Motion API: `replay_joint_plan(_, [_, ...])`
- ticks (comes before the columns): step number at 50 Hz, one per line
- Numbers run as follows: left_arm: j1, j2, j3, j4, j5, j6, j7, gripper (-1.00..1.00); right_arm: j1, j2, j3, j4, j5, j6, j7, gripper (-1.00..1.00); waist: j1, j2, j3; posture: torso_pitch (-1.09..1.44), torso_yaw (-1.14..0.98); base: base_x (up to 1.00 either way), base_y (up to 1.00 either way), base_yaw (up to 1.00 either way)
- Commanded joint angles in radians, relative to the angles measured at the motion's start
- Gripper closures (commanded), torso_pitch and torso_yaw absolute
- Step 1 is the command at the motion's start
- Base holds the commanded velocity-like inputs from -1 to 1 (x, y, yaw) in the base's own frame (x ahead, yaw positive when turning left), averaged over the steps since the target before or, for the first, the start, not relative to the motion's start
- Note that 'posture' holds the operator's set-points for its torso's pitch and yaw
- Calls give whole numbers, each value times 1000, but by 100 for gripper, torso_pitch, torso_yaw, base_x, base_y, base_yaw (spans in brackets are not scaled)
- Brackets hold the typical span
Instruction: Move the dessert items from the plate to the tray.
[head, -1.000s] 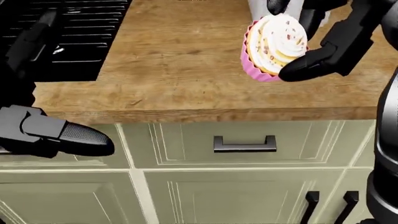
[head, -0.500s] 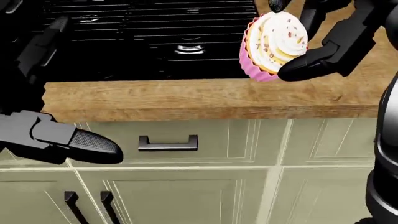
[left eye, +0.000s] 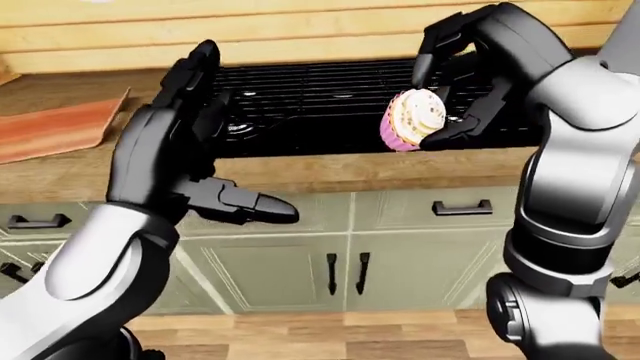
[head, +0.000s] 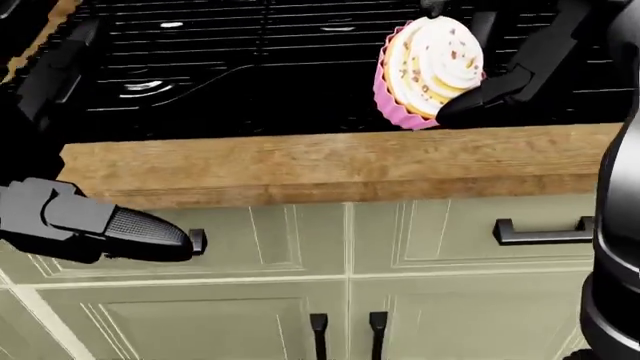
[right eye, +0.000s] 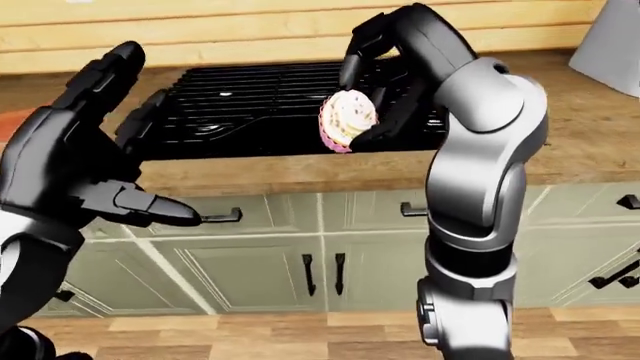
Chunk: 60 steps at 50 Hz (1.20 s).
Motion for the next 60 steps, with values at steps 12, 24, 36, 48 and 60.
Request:
replay_joint_plan(12, [-11, 3, 25, -6, 35, -18, -21, -100, -20, -4, -5, -25, 7, -13, -8, 100, 27, 16, 9, 0, 0, 8, 100, 0])
replay_joint_plan(24, [-36, 14, 51, -7, -12, 8, 6, -100, -27, -7, -2, -44, 2, 6, 8, 100, 3, 52, -16, 0, 0, 9, 100, 0])
replay_joint_plan(36, [-11, 23, 32, -2, -1, -27, 1, -100, -12, 3, 0, -53, 13, 12, -3, 99, 52, 23, -2, 0, 0, 9, 33, 67])
replay_joint_plan(48, [-6, 2, 13, -1, 62, -32, -41, -100, 5, -7, -5, -54, 7, -19, 4, 100, -10, 12, -8, 0, 0, 14, 47, 25])
replay_joint_plan(60, [-2, -25, 17, -14, 105, -12, -75, -100, -9, -7, -12, -55, 35, -5, -26, 100, 3, 39, -15, 0, 0, 15, 19, 0])
